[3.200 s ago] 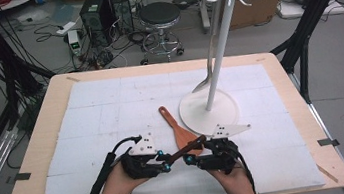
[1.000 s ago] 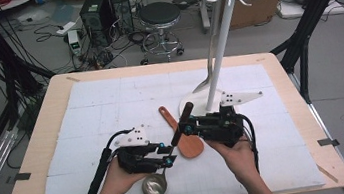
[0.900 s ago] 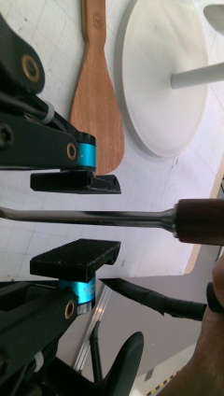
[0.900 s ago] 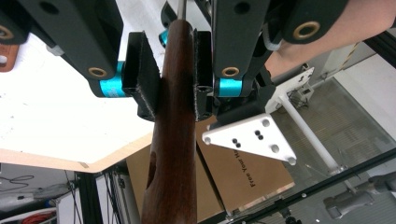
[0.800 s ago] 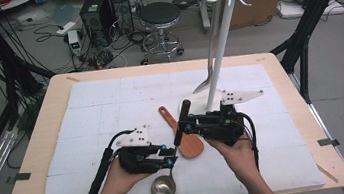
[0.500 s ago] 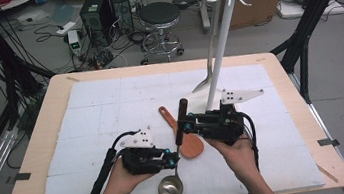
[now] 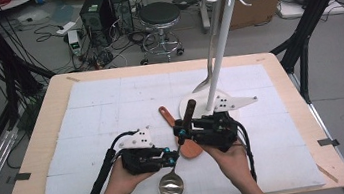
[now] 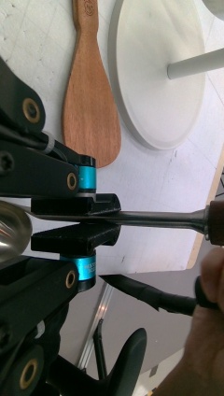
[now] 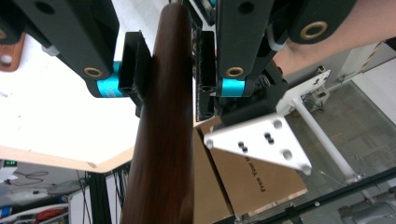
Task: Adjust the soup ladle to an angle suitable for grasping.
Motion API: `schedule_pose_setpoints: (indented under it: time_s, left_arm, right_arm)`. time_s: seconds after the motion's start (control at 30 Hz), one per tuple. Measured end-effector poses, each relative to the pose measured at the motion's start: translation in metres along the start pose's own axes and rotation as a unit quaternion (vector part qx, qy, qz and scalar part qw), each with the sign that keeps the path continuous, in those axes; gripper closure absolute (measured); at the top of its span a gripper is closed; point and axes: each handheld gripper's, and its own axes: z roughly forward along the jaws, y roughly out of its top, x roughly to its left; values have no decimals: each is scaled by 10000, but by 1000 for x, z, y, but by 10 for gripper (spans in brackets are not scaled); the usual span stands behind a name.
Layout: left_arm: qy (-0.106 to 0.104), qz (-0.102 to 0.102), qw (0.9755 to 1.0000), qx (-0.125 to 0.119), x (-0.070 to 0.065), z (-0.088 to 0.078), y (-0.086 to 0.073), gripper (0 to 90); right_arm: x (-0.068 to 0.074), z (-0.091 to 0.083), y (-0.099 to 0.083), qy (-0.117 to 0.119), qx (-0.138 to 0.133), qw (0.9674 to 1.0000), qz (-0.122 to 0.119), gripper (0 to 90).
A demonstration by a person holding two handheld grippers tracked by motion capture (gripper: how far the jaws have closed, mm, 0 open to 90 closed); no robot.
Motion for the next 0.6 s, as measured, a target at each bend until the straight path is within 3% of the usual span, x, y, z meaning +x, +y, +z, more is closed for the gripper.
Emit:
schedule_pose_setpoints:
  time_s: [0.23,0.6]
  left_arm:
    - [34,-65,10000,-40,2,-2,-1,835]
    - [60,-86,9999,-117,1,-6,0,799]
  right_arm:
    - [-1,2,-10,-23,6,10000,-24,711]
    - [-3,1,-8,47,41,10000,-43,728]
